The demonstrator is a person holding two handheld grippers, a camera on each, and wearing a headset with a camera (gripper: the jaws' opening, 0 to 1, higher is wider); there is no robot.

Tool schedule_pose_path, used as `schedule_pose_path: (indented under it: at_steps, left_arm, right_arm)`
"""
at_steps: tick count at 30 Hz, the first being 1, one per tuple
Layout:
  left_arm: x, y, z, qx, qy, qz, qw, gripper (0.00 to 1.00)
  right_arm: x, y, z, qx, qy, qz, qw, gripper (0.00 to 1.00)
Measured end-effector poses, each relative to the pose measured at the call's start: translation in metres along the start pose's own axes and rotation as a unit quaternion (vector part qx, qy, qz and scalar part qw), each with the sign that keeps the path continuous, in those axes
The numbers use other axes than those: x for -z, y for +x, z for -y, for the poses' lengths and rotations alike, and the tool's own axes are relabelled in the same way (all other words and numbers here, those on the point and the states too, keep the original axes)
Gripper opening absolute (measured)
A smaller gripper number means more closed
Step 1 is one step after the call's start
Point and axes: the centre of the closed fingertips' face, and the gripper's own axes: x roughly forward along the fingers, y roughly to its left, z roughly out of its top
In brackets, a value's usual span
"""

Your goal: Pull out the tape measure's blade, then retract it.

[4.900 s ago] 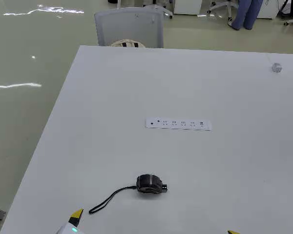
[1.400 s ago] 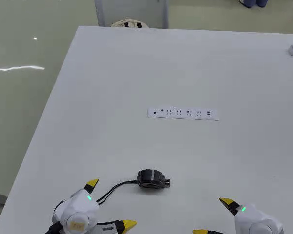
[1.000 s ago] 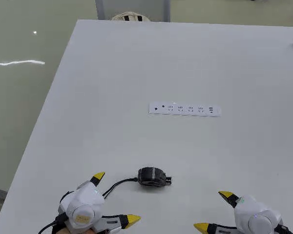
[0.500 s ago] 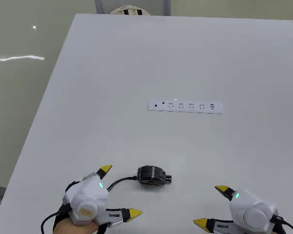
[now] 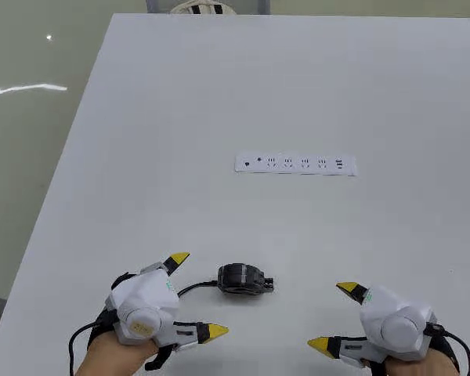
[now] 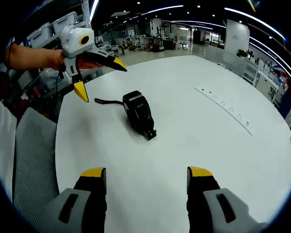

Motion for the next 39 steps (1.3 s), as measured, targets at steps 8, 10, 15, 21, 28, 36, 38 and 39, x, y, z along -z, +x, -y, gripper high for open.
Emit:
schedule_pose_path:
  at_steps: [8,10,15,21,28,36,38,39]
  left_arm:
    - [-0.003,0.014,0.0,0.033,0.044,-0.009,0.9984,0.81]
    - [-0.003,0.016,-0.001,0.036,0.048,-0.012,0.9981,0.8]
    - [0.0,0.02,0.004,0.059,0.063,-0.019,0.9961,0.8]
    - [0.001,0.021,0.005,0.062,0.067,-0.021,0.9956,0.8]
    - [0.002,0.037,0.01,0.094,0.086,-0.031,0.9914,0.78]
    - [-0.001,0.046,0.007,0.105,0.1,-0.036,0.9888,0.75]
    - [-0.001,0.049,0.007,0.108,0.105,-0.038,0.9879,0.75]
    - [-0.002,0.05,0.007,0.11,0.107,-0.038,0.9874,0.75]
  right_arm:
    - [-0.009,0.009,0.008,-0.011,-0.032,-0.002,0.9994,0.67]
    - [-0.01,0.011,0.008,-0.015,-0.036,-0.003,0.9992,0.67]
    - [-0.012,0.017,0.002,-0.035,-0.06,-0.007,0.9976,0.65]
    - [-0.013,0.018,0.0,-0.04,-0.066,-0.009,0.997,0.64]
    - [-0.021,0.038,-0.003,-0.069,-0.108,-0.018,0.9915,0.62]
    - [-0.025,0.049,-0.002,-0.082,-0.13,-0.025,0.9878,0.61]
    - [-0.025,0.052,-0.001,-0.085,-0.136,-0.027,0.9867,0.61]
    - [-0.025,0.053,-0.001,-0.086,-0.139,-0.029,0.9861,0.61]
